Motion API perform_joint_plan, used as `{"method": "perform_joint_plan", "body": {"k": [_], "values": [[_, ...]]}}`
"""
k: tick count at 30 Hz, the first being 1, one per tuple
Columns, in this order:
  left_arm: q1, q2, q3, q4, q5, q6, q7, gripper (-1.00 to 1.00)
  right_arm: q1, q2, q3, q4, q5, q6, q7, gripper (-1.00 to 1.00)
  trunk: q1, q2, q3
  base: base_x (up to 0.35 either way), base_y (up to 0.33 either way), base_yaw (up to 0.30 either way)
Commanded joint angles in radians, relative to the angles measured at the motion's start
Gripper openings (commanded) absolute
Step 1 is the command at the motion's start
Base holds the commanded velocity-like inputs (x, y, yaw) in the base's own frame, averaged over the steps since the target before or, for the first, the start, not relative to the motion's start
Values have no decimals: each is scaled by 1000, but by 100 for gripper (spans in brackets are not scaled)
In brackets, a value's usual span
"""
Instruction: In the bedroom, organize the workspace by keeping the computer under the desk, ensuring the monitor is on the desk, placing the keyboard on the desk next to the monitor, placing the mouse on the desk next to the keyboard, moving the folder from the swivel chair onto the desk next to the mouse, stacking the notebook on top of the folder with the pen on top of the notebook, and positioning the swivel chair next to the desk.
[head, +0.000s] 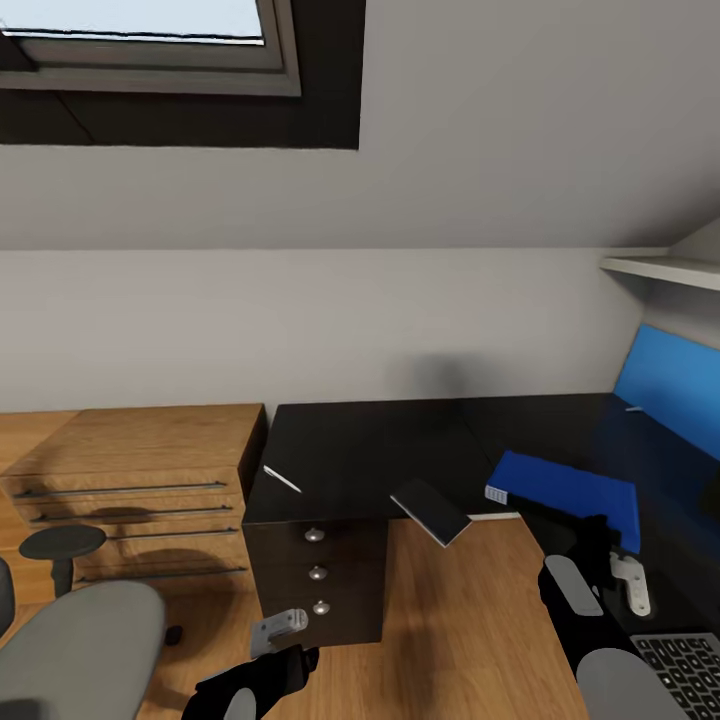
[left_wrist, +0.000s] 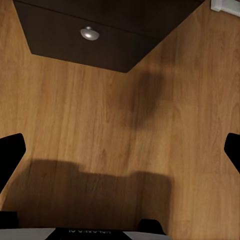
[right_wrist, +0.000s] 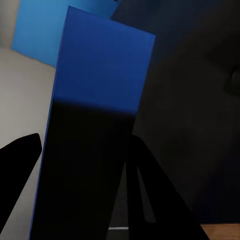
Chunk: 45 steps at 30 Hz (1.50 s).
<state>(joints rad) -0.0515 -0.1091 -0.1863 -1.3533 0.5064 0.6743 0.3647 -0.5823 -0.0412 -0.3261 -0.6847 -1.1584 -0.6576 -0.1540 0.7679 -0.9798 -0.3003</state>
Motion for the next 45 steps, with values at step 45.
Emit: {"method": "perform_joint_plan", "body": {"k": [45], "values": [[-1,0,-3,14,11,1,8,100,-1,4,2,-31,0,-7,-3,-100,111,-204,-92,0,0,0]]}}
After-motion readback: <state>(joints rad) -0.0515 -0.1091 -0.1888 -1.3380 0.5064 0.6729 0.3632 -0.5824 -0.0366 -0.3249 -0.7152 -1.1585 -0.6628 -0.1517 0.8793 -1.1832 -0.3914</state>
